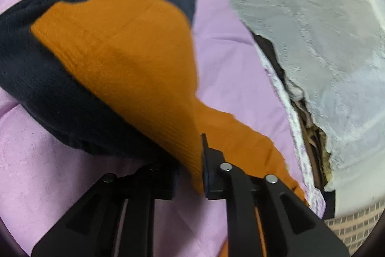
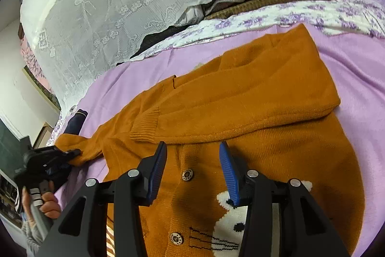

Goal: Fold small clothes
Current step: 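Grasp the other sleeve cuff beside the navy garment with the left tool, then fold the held sleeve across the cardigan body with the left tool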

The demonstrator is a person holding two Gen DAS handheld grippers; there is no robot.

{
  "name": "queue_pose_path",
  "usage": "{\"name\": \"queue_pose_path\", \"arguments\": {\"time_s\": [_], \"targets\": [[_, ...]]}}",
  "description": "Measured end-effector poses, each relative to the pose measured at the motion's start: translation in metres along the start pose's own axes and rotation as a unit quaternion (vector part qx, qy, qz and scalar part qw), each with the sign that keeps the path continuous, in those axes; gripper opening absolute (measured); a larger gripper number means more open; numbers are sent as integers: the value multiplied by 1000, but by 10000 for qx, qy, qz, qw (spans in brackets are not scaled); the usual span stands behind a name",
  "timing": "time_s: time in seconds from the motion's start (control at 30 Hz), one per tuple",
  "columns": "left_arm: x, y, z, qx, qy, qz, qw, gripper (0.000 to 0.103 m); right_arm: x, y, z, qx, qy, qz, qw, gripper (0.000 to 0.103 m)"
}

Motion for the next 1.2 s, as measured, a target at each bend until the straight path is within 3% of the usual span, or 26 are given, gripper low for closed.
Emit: {"name": "queue_pose_path", "arguments": {"time_s": [0.2,0.33,0.53,0.73,0.93,1.2], "targets": [[-4,4,-2,30,130,221,9997,15,3,-1,4,108,44,-67,9999,46],[-11,3,11,357,309,351,9983,7,1,0,4,130,71,-58,9999,46],[-48,0,40,967,401,870,9907,6,-3,4,6,226,154,-78,9996,46],[-54,6,68,1341,549,976,9846,6,-20,19,7,263,319,22,9991,46],[-60,1,110,1941,624,1183,9718,6,-43,30,26,62,147,158,9997,46],[-57,-25,172,2788,613,1259,9501,6,-55,36,66,362,49,150,9992,46]]}}
Point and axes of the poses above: each gripper's, at about its wrist camera, not at the fingertips, and x roughly the way its jaws point, z to its right, y to its top, the point moved 6 cm from there along x, roughly the way its jaws point, and after that the axes turned 1 degree about x, right-handed, at the moved point
